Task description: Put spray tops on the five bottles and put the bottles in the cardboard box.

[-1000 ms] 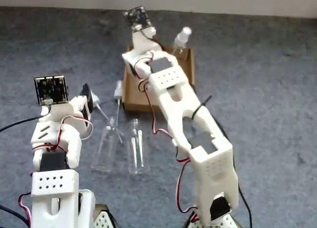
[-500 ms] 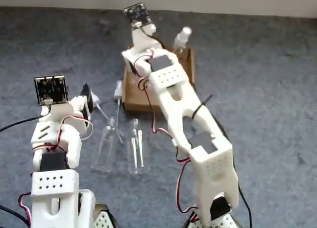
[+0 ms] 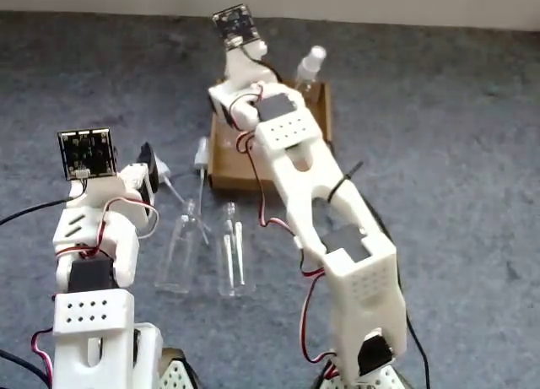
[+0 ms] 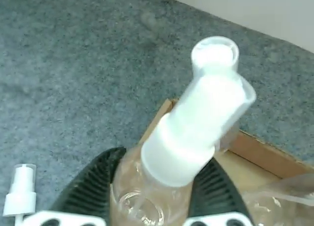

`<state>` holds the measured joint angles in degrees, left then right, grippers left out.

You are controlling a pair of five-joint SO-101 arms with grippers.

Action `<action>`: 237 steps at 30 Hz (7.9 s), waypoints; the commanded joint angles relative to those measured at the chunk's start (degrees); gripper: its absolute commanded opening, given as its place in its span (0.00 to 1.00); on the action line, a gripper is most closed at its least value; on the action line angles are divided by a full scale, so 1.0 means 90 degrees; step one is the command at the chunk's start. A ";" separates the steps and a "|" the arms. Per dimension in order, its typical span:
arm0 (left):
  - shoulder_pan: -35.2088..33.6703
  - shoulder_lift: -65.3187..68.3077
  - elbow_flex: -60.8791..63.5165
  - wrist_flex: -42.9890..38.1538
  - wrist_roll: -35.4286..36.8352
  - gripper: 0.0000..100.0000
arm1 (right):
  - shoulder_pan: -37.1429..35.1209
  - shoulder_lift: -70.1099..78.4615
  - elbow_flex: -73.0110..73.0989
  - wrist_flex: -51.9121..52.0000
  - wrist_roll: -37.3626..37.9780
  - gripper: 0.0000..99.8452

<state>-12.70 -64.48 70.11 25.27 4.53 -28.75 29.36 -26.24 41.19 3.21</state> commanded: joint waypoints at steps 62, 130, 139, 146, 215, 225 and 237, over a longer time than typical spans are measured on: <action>0.0103 0.0063 -0.0024 -0.0117 0.0010 0.14 | 0.0073 -0.0640 0.1519 -0.1714 0.0049 0.12; 0.0103 0.0063 -0.0024 -0.0127 0.0010 0.14 | 0.0034 -0.1822 0.1675 -0.1138 0.0508 0.08; 0.0103 0.0063 -0.0024 -0.0127 0.0010 0.14 | 0.0132 -0.2623 0.2730 -0.1646 0.0537 0.04; 0.0103 0.0063 -0.0024 -0.0127 0.0010 0.14 | 0.0044 -0.3619 0.4166 -0.2847 0.1309 0.00; 0.0103 0.0063 -0.0024 -0.0127 0.0010 0.14 | -0.0005 -0.1910 0.4400 -0.4850 0.1524 0.17; 0.0103 0.0063 -0.0024 -0.0127 0.0000 0.14 | -0.0210 -0.1929 0.4361 -0.4313 0.1534 0.17; 0.0093 0.0063 -0.0024 -0.0127 0.0000 0.14 | -0.0200 -0.1919 0.4361 -0.4274 0.1553 0.23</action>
<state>-12.70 -64.48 70.11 25.27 4.53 -30.07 13.19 17.01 2.33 16.66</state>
